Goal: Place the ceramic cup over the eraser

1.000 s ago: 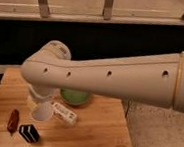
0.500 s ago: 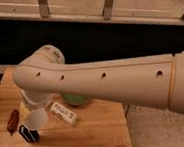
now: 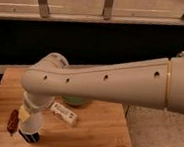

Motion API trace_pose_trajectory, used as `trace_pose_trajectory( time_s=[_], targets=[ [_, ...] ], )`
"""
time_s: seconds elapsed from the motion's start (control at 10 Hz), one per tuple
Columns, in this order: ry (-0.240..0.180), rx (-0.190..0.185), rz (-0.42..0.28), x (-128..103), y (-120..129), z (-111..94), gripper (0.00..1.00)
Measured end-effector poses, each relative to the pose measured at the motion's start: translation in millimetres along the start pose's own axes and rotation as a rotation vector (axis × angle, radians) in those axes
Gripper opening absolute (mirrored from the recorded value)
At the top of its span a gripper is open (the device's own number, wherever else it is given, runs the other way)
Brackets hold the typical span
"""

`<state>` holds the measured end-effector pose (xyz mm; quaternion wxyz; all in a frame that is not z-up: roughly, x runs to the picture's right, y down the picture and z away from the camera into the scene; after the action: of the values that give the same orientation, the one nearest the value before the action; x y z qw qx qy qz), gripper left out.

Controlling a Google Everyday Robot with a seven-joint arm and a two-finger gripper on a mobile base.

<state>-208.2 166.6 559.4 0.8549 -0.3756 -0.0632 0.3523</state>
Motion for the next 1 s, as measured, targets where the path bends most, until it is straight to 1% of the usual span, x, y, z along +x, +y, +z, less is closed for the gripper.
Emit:
trace_pose_trajectory(
  time_s=[0.1, 0.3, 0.4, 0.5, 0.6, 0.7, 0.8, 0.9, 1.0],
  targets=[
    [-0.002, -0.024, -0.002, 0, 2, 7, 0.0],
    [-0.004, -0.058, -0.006, -1, 3, 17, 0.01],
    [0.004, -0.066, -0.015, -2, 6, 21, 0.03],
    [0.002, -0.064, -0.015, -3, 6, 20, 0.03],
    [0.002, -0.064, -0.013, -2, 5, 20, 0.09],
    [0.002, -0.064, -0.011, -2, 4, 20, 0.18],
    [0.003, -0.065, -0.014, -2, 6, 20, 0.3],
    [0.003, -0.065, -0.014, -2, 5, 20, 0.38],
    [0.002, -0.064, -0.013, -2, 5, 20, 0.49]
  ],
)
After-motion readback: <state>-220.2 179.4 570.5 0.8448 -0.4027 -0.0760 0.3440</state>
